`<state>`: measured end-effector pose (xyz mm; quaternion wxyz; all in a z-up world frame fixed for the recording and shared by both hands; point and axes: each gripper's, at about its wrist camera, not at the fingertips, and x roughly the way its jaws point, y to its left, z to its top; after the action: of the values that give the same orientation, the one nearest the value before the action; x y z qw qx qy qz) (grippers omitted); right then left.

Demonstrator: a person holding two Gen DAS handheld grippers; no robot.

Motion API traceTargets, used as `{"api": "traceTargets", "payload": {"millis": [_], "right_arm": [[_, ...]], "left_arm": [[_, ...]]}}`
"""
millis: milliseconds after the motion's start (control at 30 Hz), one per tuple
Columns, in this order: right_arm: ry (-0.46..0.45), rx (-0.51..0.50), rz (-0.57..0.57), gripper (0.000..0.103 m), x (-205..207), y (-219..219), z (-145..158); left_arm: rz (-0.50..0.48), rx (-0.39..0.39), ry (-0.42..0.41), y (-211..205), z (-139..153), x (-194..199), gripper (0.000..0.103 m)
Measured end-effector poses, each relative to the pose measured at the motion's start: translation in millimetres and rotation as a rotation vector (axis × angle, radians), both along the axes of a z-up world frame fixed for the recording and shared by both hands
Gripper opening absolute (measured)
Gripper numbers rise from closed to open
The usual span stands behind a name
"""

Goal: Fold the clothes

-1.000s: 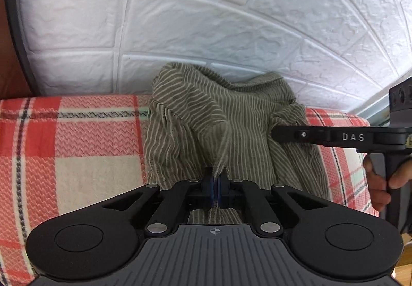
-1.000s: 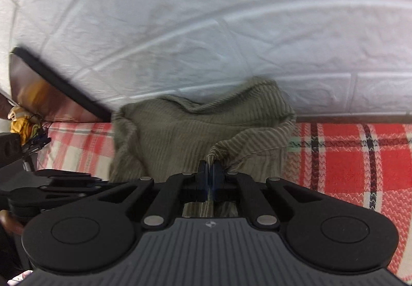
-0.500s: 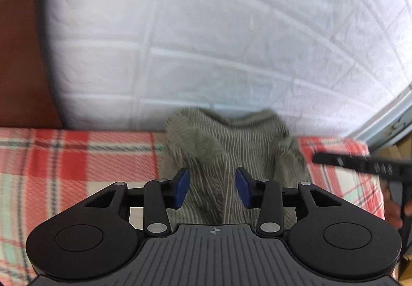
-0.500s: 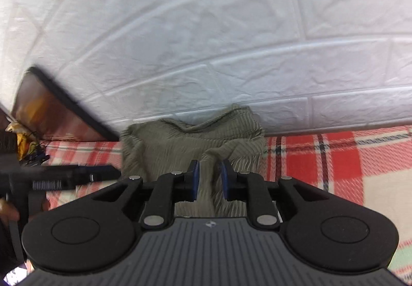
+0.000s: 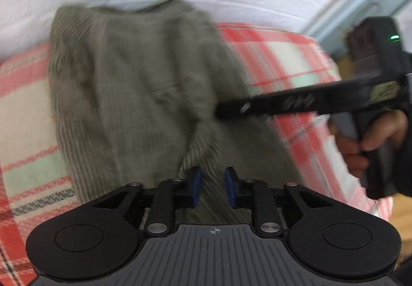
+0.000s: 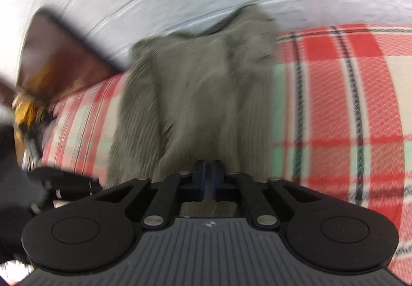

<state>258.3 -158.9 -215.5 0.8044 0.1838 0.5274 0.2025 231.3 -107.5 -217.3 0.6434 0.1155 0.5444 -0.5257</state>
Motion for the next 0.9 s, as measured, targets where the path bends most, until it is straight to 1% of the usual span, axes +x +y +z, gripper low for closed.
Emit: {"api": "traceTargets", "payload": {"millis": [33,100,133,167,200,233,333,433,500,567,667,700,767,833,900], "right_arm": [[-0.002,0.005,-0.015,0.000,2,0,1],[-0.006,0.016,-0.046,0.000,7,-1,3],[-0.009,0.022,-0.051,0.006,7,-1,5],[-0.016,0.027,-0.041,0.007,4,-2,11],[-0.022,0.032,-0.031,0.007,1,-2,16],[-0.027,0.040,-0.021,0.007,-4,-3,21],[-0.025,0.071,0.000,0.007,-34,-11,36],[0.009,0.086,0.019,0.009,-74,-13,43],[0.037,0.089,0.018,0.013,-102,-14,44],[0.058,0.083,-0.002,0.017,-132,-15,44],[0.077,0.065,-0.044,0.027,-177,-23,47],[0.089,0.065,-0.049,0.033,-192,-26,47],[0.118,0.070,-0.055,0.033,-221,-31,46],[0.165,0.099,-0.042,0.031,-245,-33,39],[0.203,0.104,-0.022,0.031,-262,-28,31]], "left_arm": [[0.028,0.000,0.029,-1,-5,6,0.017],[0.083,-0.022,0.097,3,-7,18,0.017],[0.106,-0.031,0.098,6,-3,21,0.031],[0.127,-0.040,0.096,9,2,24,0.033],[0.130,-0.045,0.068,14,10,23,0.040],[0.131,-0.050,0.040,19,17,22,0.050],[0.112,-0.059,-0.032,38,42,8,0.058],[0.091,-0.070,-0.029,61,58,-19,0.060],[0.086,-0.066,-0.013,71,57,-47,0.060],[0.078,-0.044,-0.002,81,53,-75,0.060],[0.054,0.008,0.002,98,44,-116,0.060],[0.054,0.034,0.007,107,39,-127,0.060],[0.059,0.075,0.058,125,28,-143,0.060],[0.043,0.077,0.091,128,22,-155,0.060],[0.025,0.080,0.123,131,17,-168,0.060]]}}
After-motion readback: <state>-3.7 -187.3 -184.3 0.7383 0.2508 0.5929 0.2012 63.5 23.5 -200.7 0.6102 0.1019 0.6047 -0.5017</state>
